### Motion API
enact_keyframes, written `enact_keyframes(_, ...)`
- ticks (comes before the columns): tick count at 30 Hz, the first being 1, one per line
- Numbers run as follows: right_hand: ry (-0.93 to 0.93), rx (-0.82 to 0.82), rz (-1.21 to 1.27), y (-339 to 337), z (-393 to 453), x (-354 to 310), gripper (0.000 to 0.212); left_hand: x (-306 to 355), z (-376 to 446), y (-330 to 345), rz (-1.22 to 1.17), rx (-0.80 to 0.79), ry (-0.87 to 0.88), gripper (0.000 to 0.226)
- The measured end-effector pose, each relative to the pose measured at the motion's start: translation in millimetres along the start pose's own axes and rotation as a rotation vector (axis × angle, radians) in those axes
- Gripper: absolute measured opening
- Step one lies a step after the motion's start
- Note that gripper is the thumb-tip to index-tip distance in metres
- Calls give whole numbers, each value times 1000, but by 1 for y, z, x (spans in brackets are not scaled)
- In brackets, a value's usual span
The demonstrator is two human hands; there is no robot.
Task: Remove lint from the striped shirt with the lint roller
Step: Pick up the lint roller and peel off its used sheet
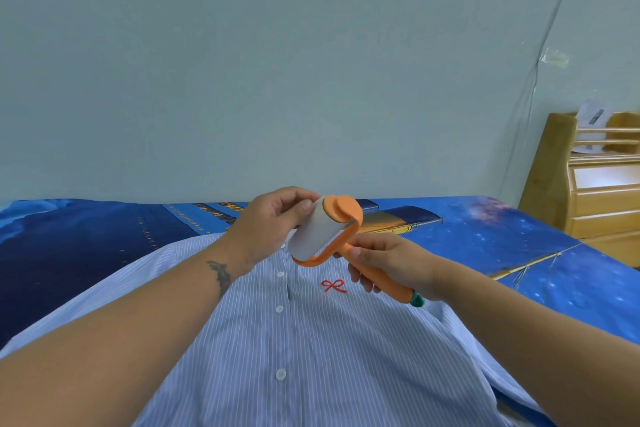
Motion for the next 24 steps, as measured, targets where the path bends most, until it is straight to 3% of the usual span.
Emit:
enact_keyframes(8, -25, 13, -110, 0, -1, -2, 25, 1, 4, -11, 119, 127, 85, 25)
enact_keyframes(11, -49, 54, -141, -3, 0, -4, 26, -6, 5, -16, 147, 156, 36, 23)
enact_keyframes(16, -112, 131, -159, -13, 3, -5, 15, -19, 7, -26, -7, 239, -116, 28)
enact_keyframes(24, -155, 265, -356, -28, 8, 4, 23, -29, 7, -43, -10, 343, -181, 23)
Point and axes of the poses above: each hand's wrist, its own z-axis towards the middle knuckle, its own y-axis out of the palm, x = y × z, the point moved 9 cm from there along z, towards the middle knuckle, and after that the axes turned 11 degrees about x, right-handed, at the moved point
